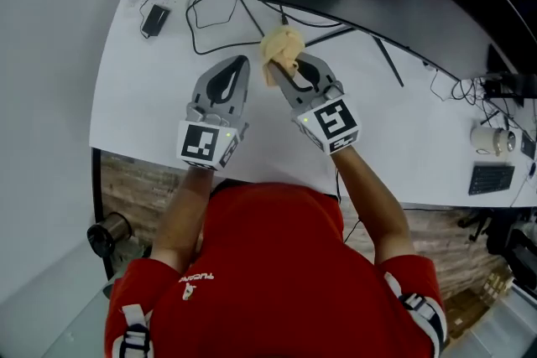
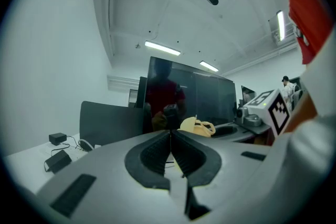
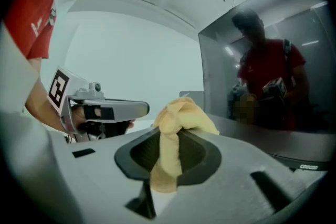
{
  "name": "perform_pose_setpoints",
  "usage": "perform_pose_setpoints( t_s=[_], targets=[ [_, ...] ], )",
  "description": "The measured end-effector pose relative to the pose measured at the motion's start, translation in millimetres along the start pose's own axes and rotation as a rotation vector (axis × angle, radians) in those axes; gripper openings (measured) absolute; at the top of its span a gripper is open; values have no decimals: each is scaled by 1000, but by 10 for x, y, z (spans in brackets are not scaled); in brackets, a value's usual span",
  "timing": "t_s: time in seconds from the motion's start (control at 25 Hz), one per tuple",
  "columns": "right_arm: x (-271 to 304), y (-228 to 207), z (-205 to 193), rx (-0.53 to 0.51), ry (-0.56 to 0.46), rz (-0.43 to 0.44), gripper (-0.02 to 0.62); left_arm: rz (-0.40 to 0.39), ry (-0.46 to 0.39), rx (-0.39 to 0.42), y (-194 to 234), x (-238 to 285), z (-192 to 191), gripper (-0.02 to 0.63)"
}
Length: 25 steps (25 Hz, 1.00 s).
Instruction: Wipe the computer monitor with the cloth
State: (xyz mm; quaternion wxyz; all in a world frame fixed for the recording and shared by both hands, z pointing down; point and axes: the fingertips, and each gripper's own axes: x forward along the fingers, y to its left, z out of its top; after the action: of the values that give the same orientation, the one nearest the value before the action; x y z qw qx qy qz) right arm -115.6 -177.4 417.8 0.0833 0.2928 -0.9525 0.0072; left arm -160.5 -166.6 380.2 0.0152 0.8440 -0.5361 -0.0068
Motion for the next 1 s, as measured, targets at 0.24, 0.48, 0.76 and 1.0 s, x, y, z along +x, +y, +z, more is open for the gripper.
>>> perform_pose_setpoints(
  t_s=[0.24,0.48,0.76,1.0],
  targets=[
    [-602,52,65,-15,-38,-50,74,-59,-28,3,-515,91,6,9],
    [-1202,-38,74,10,-88,-143,74,-76,-10,28,-889,70,91,9],
    [-1828,-191,-13,44,-104,-240,72,-142,9,45,-1327,66,123,9],
    [-2058,-269,-47,52,-115,-289,69,-207,17,51,-1656,79,88,9]
  ],
)
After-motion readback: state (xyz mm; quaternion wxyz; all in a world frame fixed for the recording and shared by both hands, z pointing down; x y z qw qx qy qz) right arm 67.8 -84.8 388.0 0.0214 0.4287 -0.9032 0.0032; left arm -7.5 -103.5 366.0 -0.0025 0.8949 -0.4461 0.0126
